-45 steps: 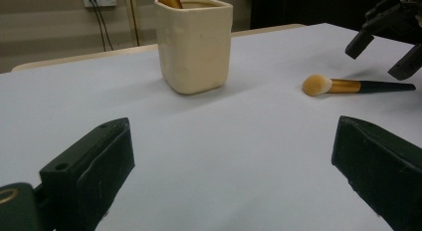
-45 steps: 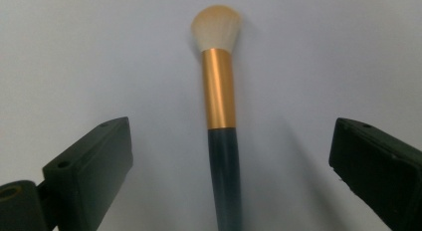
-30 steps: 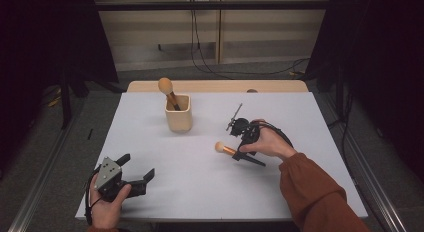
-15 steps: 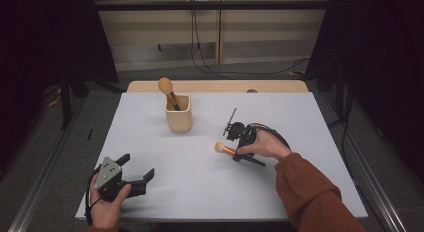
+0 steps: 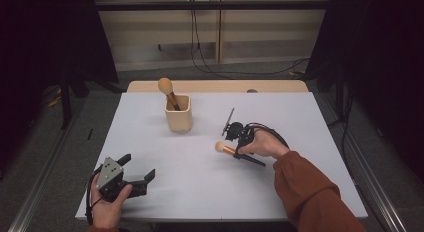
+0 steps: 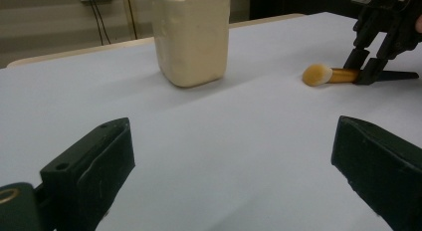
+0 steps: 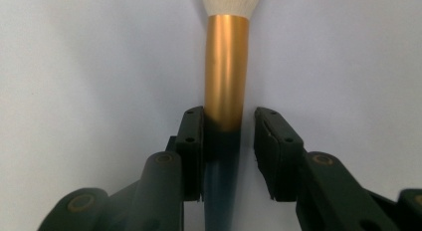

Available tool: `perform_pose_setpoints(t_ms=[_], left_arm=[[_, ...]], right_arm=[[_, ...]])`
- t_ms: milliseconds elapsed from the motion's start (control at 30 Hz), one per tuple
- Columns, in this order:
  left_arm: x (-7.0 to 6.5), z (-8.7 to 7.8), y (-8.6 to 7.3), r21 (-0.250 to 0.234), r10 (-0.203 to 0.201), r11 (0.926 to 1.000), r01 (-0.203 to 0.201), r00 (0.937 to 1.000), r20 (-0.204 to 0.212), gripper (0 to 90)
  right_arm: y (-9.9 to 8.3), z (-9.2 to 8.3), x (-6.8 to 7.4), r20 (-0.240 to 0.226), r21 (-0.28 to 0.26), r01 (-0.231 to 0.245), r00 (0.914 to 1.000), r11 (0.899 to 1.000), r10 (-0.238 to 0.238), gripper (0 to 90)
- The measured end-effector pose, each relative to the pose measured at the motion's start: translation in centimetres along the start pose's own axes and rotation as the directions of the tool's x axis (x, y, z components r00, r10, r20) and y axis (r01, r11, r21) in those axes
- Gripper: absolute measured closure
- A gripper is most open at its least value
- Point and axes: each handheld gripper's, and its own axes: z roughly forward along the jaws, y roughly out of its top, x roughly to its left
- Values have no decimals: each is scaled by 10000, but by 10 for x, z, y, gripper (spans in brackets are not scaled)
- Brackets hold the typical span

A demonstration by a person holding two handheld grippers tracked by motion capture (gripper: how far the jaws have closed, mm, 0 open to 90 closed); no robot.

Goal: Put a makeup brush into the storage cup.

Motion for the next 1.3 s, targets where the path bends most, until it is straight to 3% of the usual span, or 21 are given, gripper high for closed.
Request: perform_pose_setpoints(t_ms=[133, 667, 833, 933, 1067, 1167, 1300], left_arm=[[-1, 1, 0, 72, 153, 9999, -153, 9999, 3, 33], [1, 1, -1, 95, -14, 10000, 14, 10000, -1, 33], [1, 1, -1, 98, -20, 9999, 21, 10000, -26, 33], [1, 1, -1, 97, -38, 9999, 38, 10000, -26, 33], [0, 0, 0, -32, -381, 9993, 382, 9993, 42, 33], [1, 0, 0, -33, -278, 9996, 278, 9996, -24, 33], [-1, 0, 0, -23, -226, 9997, 226, 9997, 29, 32]], right_arm=[[1, 0, 3, -12, 54, -55, 10000, 10000, 55, 743], [-5, -2, 0, -73, -353, -313, 9995, 9989, 311, 746], [-11, -10, -5, -367, -770, -739, 9968, 9943, 712, 746], [-16, -17, -8, -377, -1205, -1009, 9946, 9876, 971, 745], [-22, -26, -8, -457, -1754, -1346, 9907, 9753, 1285, 745], [-26, -30, -9, -546, -2287, -1442, 9893, 9628, 1352, 745], [-29, -33, -9, -1079, -2902, -1470, 9869, 9456, 1203, 744]])
